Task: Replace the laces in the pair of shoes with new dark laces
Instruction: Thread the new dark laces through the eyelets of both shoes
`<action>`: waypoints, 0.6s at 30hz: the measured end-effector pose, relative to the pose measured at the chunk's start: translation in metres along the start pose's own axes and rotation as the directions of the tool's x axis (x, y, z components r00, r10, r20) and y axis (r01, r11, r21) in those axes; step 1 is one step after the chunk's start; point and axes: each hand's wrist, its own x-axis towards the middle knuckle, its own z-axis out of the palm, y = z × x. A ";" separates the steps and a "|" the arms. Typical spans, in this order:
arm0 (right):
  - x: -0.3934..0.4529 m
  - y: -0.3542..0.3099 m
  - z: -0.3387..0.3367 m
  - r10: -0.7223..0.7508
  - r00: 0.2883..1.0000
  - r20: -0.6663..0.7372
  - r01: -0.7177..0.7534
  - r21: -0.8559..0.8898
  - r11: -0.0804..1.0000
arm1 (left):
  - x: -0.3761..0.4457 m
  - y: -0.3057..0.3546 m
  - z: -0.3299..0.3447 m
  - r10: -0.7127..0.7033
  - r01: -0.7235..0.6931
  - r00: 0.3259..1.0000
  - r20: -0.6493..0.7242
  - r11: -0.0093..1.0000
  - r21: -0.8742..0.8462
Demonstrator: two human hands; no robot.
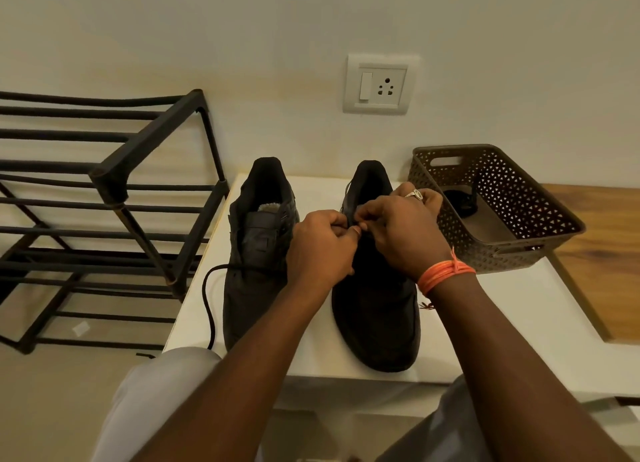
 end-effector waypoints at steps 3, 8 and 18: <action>0.002 0.000 -0.001 -0.004 1.000 0.006 0.004 -0.027 1.000 | -0.001 0.001 0.000 0.043 -0.043 0.999 -0.010 0.997 0.064; 0.005 0.003 -0.003 -0.012 0.999 0.034 0.013 -0.041 0.999 | -0.003 0.004 -0.001 0.112 -0.108 0.994 -0.011 0.981 0.162; 0.001 0.012 0.011 0.036 0.985 -0.166 0.024 0.346 0.938 | 0.002 0.000 -0.006 0.227 -0.232 0.972 0.063 0.880 0.415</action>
